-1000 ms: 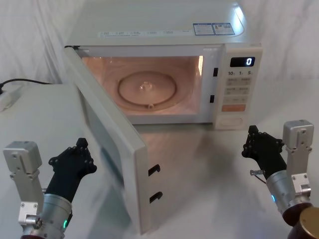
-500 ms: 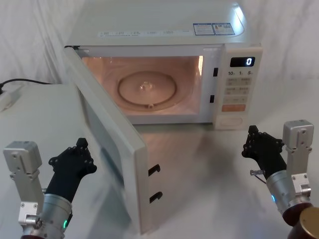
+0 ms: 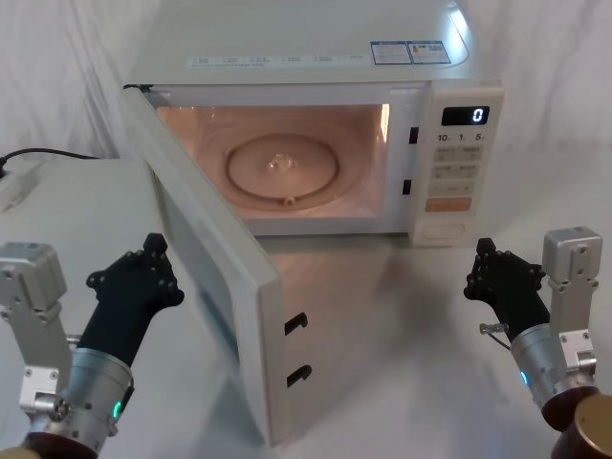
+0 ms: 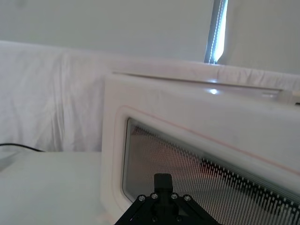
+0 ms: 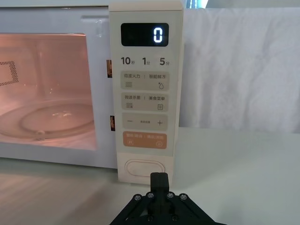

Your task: Press the button to open the microwave door with one hand; close the microwave door with the other hand.

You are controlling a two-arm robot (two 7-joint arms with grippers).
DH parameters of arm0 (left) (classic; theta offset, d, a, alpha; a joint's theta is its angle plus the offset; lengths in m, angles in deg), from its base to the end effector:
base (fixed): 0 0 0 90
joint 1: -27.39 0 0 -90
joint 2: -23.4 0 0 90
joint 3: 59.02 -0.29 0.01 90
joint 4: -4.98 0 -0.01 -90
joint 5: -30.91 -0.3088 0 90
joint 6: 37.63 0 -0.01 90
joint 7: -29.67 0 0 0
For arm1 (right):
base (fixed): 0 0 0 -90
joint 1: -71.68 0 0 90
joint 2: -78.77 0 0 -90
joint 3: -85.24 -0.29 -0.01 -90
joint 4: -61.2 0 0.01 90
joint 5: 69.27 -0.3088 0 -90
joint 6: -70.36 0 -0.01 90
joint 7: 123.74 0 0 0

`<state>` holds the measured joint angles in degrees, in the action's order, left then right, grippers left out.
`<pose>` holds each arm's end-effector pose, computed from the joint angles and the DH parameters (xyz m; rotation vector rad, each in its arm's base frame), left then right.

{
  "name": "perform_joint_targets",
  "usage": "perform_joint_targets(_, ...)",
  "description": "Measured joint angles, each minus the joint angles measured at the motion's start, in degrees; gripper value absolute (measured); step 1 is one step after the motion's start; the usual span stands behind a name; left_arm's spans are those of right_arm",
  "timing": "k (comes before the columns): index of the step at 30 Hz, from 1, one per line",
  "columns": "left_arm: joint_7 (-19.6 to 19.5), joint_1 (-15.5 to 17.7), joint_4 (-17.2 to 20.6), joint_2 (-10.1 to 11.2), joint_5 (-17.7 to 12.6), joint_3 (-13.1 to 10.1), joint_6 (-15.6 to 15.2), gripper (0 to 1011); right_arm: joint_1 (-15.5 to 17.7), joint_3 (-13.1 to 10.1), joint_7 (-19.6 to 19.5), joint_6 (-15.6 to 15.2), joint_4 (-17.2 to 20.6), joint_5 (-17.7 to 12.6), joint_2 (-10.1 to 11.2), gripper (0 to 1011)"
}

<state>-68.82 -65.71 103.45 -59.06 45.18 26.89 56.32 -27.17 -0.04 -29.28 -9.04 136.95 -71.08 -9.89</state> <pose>0.3117 0.0102 -0.2704 -0.2077 -0.0293 1.3276 0.3700 0.0172 -0.3238 0.0647 -0.0715 -1.4170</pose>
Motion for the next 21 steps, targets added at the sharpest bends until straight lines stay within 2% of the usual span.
perform_joint_targets(11, 0.13, -0.41, 2.95, 0.07, 0.04, 0.54, 0.89, 0, 0.00, 0.00, 0.00, 0.00, 0.00, 0.00, 0.00, 0)
perform_joint_targets(21, -2.69, 1.12, 3.75, 1.39, 1.67, -0.01, 1.94, 0, 0.00, 0.00, 0.00, 0.00, 0.00, 0.00, 0.00, 0)
